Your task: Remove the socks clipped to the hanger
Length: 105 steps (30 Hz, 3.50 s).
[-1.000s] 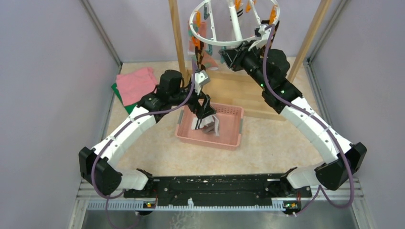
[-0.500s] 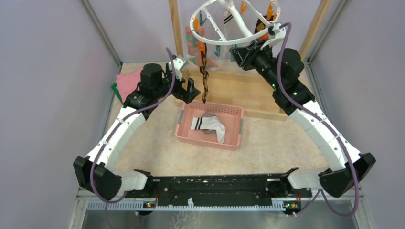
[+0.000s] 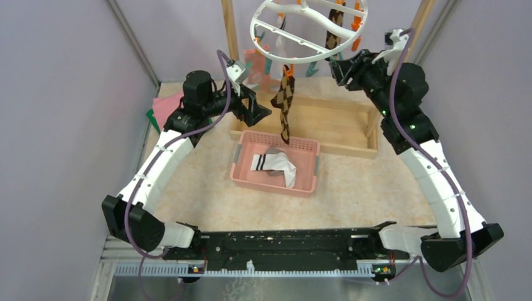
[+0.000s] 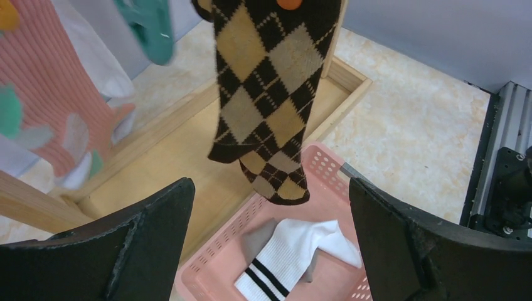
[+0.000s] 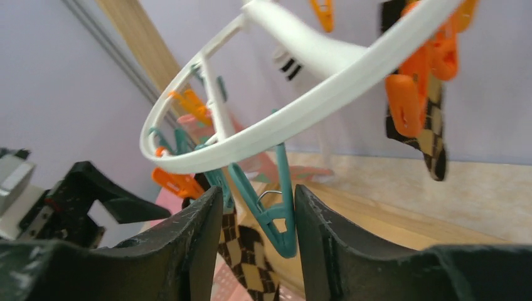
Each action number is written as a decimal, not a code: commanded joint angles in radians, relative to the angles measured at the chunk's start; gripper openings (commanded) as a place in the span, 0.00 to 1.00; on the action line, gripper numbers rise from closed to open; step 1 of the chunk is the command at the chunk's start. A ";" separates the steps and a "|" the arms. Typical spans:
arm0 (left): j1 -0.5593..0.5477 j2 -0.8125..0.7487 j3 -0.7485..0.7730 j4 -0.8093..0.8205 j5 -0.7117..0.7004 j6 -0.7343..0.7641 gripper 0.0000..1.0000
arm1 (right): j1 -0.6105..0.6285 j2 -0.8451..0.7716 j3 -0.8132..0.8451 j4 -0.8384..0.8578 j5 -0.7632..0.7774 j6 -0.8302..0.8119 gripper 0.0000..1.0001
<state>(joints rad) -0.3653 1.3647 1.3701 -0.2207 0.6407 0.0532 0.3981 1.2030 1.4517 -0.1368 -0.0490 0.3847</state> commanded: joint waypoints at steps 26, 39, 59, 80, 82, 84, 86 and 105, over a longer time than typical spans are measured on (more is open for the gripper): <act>0.040 -0.048 0.073 -0.104 0.033 0.054 0.98 | 0.206 0.051 -0.457 0.565 -0.115 -0.135 0.84; 0.042 -0.089 0.060 -0.156 -0.021 0.056 0.95 | 0.263 0.203 -0.331 0.645 0.094 -0.034 0.01; -0.053 -0.060 0.042 -0.158 0.057 0.029 0.90 | -0.009 -0.130 -0.552 0.496 -0.246 0.318 0.00; -0.091 -0.049 0.020 -0.103 0.325 0.096 0.99 | 0.058 0.024 -0.446 0.643 -0.622 0.503 0.00; -0.091 -0.031 0.039 -0.076 0.379 0.096 0.99 | 0.068 0.027 -0.436 0.638 -0.623 0.503 0.00; -0.093 -0.007 0.059 -0.070 0.428 0.089 0.99 | 0.073 0.027 -0.434 0.639 -0.617 0.505 0.00; -0.095 0.023 0.069 -0.071 0.427 0.072 0.96 | 0.076 0.027 -0.431 0.650 -0.616 0.512 0.00; -0.093 0.070 0.096 0.007 0.347 -0.041 0.00 | 0.079 0.045 -0.363 0.470 -0.576 0.401 0.53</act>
<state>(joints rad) -0.4553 1.4490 1.4456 -0.2634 0.9791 0.0162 0.4625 1.2503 1.0145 0.3954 -0.6521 0.8616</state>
